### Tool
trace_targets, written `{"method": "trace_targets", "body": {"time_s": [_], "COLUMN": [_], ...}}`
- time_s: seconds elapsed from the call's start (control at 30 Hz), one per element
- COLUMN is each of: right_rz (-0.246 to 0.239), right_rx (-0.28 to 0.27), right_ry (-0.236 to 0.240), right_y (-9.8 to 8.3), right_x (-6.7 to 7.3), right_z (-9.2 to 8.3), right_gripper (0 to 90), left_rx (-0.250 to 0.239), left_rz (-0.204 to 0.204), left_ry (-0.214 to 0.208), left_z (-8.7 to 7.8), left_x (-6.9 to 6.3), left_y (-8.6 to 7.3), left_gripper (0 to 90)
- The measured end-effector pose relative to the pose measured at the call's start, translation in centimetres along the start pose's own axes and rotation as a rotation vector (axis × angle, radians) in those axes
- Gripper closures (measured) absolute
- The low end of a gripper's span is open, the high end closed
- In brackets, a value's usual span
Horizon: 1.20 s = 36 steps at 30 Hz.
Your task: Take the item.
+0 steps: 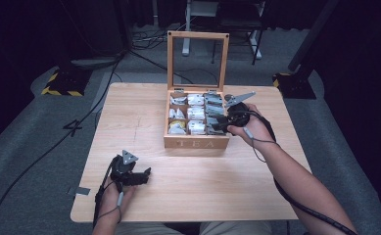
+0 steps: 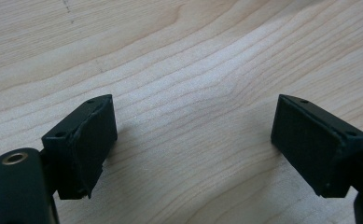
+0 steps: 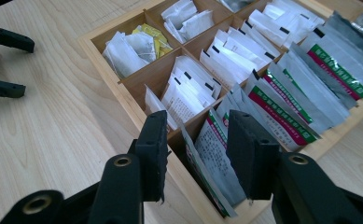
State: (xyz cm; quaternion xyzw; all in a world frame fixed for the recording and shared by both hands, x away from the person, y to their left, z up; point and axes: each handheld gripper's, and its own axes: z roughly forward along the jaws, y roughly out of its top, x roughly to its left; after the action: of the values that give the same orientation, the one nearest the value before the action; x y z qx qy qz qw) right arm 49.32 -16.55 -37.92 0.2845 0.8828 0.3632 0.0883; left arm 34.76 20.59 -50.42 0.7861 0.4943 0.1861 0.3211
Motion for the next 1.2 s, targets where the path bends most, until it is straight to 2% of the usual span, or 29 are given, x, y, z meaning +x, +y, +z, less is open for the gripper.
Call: {"method": "trace_targets", "body": {"time_s": [0.23, 0.37, 0.5, 0.8, 1.2], "right_rz": [-0.014, -0.003, -0.02, -0.021, 0.039], "right_rx": [0.004, -0.015, 0.022, 0.065, 0.112], "right_ry": [0.042, 0.119, 0.114, 0.111, 0.121], "right_y": [1.2, 1.6, 1.7, 1.9, 1.6], "right_x": [0.5, 0.9, 1.0, 1.1, 0.7], "right_z": [1.8, 2.9, 4.2, 5.8, 7.7], "right_gripper": [59.1, 60.8, 63.4, 66.1, 73.4], "left_rx": [0.0, 0.0, -0.002, -0.002, -0.001], "left_rz": [0.0, 0.0, 0.001, 0.002, 0.001], "left_ry": [-0.001, 0.0, -0.001, -0.001, 0.0], "left_z": [0.0, 0.0, 0.0, 0.0, 0.0], "left_x": [0.0, 0.0, 0.0, 0.0, 0.0], "left_y": [0.0, 0.0, 0.0, 0.0, 0.0], "left_gripper": [14.8, 14.8, 14.8, 14.8, 14.8]}}
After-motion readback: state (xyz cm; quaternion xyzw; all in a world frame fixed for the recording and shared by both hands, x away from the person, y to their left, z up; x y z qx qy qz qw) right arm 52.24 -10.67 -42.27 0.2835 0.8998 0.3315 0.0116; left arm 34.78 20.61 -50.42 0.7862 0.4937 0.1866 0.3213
